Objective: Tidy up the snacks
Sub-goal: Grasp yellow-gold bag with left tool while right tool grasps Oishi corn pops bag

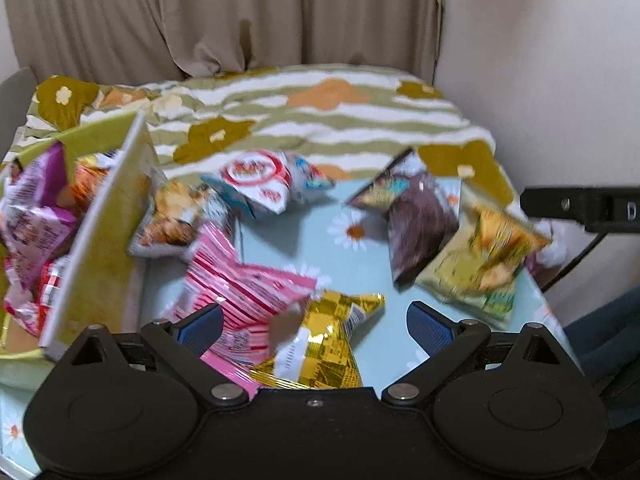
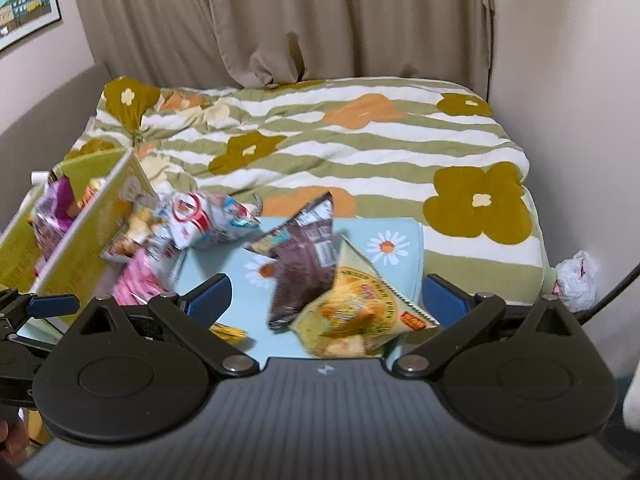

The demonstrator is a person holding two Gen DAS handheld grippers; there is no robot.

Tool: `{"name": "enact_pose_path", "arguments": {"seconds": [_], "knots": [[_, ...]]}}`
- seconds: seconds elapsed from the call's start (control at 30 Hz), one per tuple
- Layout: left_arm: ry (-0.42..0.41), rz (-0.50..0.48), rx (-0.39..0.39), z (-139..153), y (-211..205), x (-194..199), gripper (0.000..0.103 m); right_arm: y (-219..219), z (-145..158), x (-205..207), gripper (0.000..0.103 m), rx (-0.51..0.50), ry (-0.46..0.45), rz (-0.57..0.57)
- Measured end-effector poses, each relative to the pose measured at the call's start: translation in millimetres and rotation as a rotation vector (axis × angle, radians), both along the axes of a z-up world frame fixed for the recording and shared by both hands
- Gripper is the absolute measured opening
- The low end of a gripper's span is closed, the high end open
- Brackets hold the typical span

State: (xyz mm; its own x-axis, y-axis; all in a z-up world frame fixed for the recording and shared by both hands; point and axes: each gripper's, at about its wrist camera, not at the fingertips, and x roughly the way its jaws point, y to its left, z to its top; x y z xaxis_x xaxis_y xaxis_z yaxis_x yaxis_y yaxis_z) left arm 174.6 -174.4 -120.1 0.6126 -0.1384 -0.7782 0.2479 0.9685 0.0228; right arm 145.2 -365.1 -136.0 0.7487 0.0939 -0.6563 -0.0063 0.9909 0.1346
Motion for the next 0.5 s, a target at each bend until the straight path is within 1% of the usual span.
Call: {"name": "enact_pose_path", "arguments": {"seconds": [0.13,0.23,0.3,0.4,0.47,0.5], "knots": [[0.025,-0.035,0.041,-24.8,-12.7,9.6,0.095,-9.9,-21.9,14.8,0.103,-0.027,0.004,0.034],[0.064,-0.056,0.076,-43.8,-18.7,20.2,0.09,-14.5,-39.3,27.8,0.103,-0.055,0.012,0.078],[0.093,-0.06,0.083,-53.8,-20.0,24.5,0.088,-16.5,-48.6,34.4,0.103,-0.067,0.016,0.107],[0.127,-0.067,0.091,-66.1,-21.5,26.8,0.087,-20.8,-59.0,43.4,0.103,-0.041,0.028,0.142],[0.147,-0.061,0.105,-74.1,-22.7,28.4,0.08,-23.0,-65.0,48.1,0.103,-0.029,0.032,0.163],[0.156,-0.055,0.106,-77.1,-22.1,29.3,0.073,-23.1,-68.0,50.5,0.103,-0.029,0.038,0.171]]}}
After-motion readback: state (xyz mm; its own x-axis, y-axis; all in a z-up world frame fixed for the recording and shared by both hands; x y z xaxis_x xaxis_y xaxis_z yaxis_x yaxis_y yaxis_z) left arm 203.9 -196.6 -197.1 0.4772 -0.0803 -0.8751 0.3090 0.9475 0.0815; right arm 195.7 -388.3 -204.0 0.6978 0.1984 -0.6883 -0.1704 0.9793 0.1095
